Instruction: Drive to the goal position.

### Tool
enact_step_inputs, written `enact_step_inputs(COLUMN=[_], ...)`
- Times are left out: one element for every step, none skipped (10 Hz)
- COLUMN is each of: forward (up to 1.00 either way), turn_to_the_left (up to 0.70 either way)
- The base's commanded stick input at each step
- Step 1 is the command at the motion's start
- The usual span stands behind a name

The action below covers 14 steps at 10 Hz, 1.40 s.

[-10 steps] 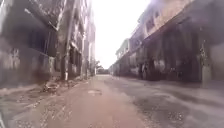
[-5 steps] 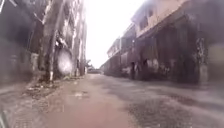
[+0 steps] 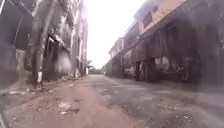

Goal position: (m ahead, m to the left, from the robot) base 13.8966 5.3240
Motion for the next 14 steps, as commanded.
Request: enact_step_inputs(forward=[0.85, 0.85, 0.85, 0.85, 0.85, 0.85, 0.85, 0.85, 0.85, 0.85, 0.85, 0.85, 0.85, 0.85], turn_to_the_left=[0.00, 0.00, 0.00, 0.00, 0.00, 0.00, 0.00, 0.09, 0.34, 0.34, 0.34, 0.00, 0.00, 0.00])
